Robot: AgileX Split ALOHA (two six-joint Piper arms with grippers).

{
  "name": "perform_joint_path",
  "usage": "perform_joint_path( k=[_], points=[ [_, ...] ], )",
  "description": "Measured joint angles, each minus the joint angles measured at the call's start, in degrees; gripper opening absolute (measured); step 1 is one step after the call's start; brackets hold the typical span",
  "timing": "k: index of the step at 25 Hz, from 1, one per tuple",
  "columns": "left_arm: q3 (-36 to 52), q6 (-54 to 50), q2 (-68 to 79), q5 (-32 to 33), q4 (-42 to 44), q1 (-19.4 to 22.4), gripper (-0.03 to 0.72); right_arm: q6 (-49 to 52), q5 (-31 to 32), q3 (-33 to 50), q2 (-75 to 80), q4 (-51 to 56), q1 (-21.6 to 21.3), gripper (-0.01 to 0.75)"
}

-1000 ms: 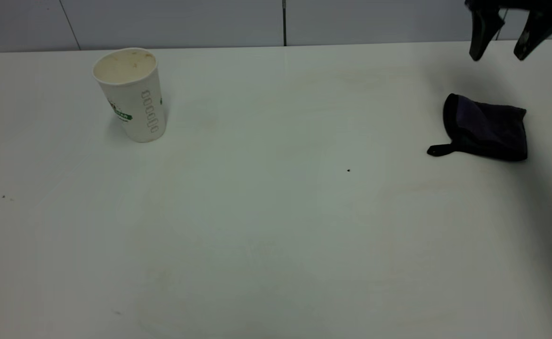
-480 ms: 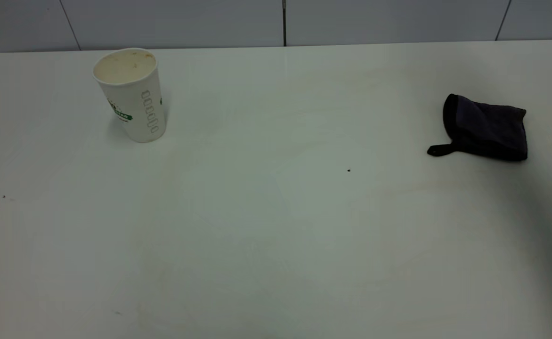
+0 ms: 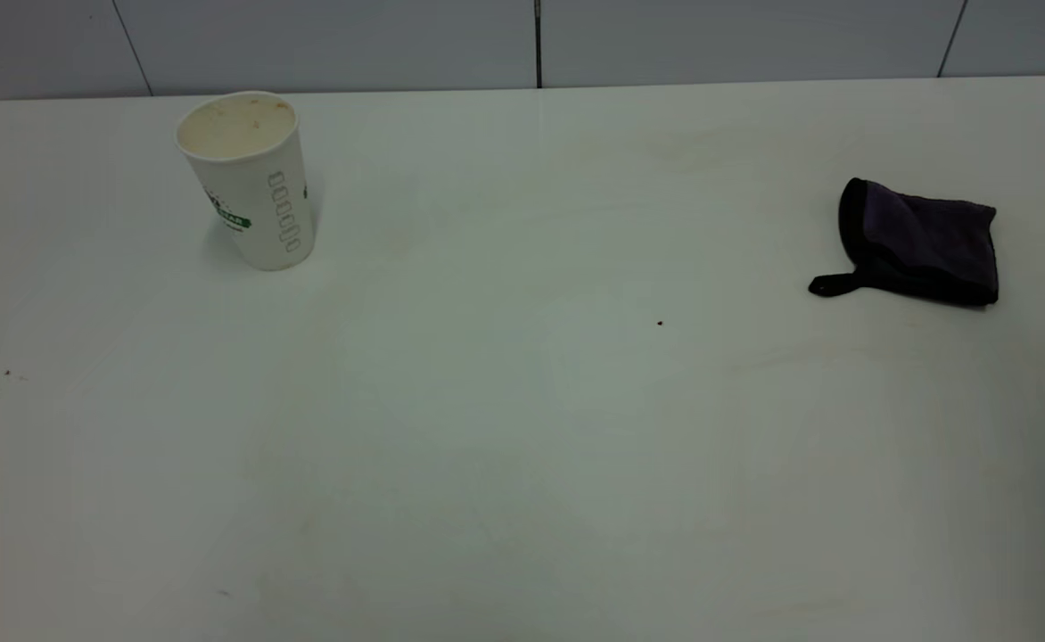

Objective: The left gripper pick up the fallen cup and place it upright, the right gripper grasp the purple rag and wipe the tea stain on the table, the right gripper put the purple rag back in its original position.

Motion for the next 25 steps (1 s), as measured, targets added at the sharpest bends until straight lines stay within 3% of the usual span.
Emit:
perform_joint_path(
  k=[5,11,18,25],
  points=[
    [0.0,0.0,0.0,0.0,0.0,0.0,0.45,0.35,-5.31,15.09,-16.31,-0.11,0.0,0.709],
    [0.0,0.0,0.0,0.0,0.0,0.0,0.45,0.21,-6.69,24.56,-30.62,-2.03,0.0,0.696],
    [0.0,0.0,0.0,0.0,0.04,0.0,0.45,-1.12,-7.05,27.79,-35.97,-3.19,0.0,0.653],
    [0.0,0.0,0.0,0.0,0.04,0.0,0.45,-1.23,-7.05,27.79,-36.1,-3.19,0.0,0.518]
  ],
)
